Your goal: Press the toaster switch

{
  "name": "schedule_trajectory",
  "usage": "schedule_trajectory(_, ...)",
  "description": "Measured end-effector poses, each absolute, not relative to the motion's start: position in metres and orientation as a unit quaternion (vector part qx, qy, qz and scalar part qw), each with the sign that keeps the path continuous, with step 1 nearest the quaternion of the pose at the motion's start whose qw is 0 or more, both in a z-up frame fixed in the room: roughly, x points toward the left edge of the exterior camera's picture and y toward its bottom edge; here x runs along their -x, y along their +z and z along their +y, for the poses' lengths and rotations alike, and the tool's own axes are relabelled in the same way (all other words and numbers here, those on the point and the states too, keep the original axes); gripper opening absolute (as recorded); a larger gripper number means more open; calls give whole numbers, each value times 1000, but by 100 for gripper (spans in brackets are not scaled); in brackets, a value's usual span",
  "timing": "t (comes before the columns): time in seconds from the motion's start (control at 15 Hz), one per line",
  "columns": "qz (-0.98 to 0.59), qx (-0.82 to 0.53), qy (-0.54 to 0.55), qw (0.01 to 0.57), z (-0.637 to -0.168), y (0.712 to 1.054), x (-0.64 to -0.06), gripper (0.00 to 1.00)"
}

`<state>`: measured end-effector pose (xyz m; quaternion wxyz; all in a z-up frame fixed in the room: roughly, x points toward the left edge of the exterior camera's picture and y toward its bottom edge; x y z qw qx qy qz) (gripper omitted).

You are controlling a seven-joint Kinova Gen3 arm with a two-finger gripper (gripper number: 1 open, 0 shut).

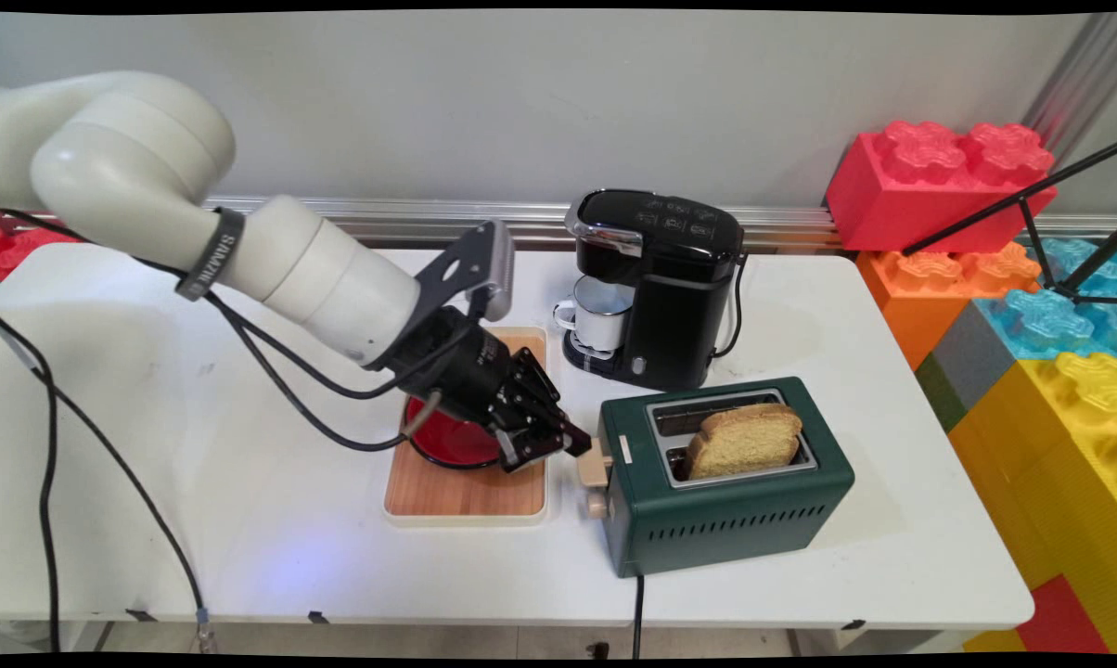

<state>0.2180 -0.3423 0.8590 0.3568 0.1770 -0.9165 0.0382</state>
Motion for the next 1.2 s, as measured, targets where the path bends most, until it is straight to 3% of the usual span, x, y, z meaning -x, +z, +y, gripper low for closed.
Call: schedule_trajectory(1.2,-941,-156,31,300,-351,863,-190,0)
